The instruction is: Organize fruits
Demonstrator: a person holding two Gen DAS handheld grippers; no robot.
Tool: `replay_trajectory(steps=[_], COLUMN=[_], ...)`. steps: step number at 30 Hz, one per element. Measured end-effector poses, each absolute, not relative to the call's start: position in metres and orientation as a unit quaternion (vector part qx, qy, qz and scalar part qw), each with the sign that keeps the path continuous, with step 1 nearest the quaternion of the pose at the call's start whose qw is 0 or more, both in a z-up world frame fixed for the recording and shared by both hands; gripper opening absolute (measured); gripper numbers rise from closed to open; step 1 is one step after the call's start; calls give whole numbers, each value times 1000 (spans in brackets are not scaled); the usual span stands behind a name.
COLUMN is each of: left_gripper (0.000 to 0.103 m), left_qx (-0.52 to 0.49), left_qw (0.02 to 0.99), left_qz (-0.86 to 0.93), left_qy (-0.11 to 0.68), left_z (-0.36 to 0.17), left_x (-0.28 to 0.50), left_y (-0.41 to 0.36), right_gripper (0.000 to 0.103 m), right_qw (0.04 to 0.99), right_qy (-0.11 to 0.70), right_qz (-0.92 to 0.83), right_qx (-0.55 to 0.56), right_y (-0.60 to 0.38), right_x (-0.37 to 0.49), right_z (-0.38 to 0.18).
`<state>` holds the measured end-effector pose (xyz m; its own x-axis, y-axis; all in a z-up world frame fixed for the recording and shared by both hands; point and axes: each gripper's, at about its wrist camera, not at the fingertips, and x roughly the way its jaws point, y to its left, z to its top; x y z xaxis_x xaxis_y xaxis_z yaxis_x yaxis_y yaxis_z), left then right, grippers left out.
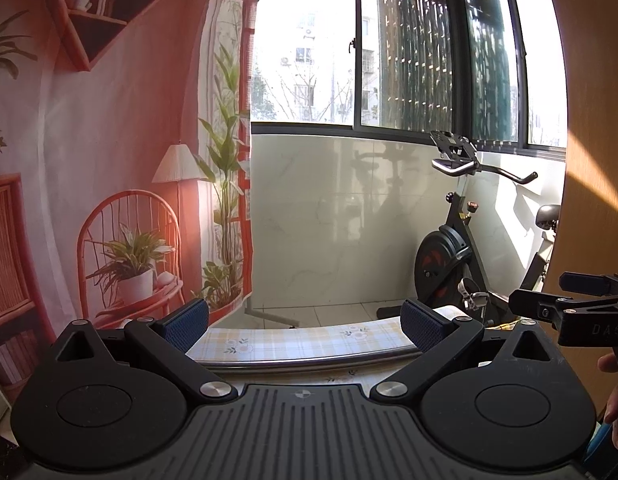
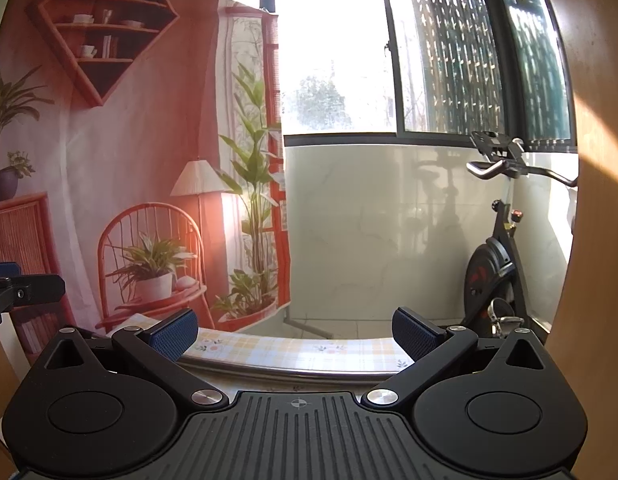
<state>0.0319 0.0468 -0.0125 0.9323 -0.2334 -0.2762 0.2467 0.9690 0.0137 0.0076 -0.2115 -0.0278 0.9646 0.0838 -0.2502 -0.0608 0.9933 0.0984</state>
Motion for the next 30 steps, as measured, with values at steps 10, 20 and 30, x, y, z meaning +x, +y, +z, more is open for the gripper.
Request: replay_trajectory(steps=[10,20,30], left_gripper=[103,103,103], left_qx=[22,23,17], left_qw=[982,981,981], left_qz=[-124,-133,-132], left_qy=[144,141,142], left_z=[-14,-14,-18], left_x=[33,36,38], left_y=[45,47,50], right_gripper=[103,103,103], right_qw=[990,991,991], right_qy=[118,108,108], right_qz=[36,40,42], right_qx=[61,64,65], right_y=[-215,-217,-218], right_x=[4,-4,-5], right_z=[-31,-33,-33])
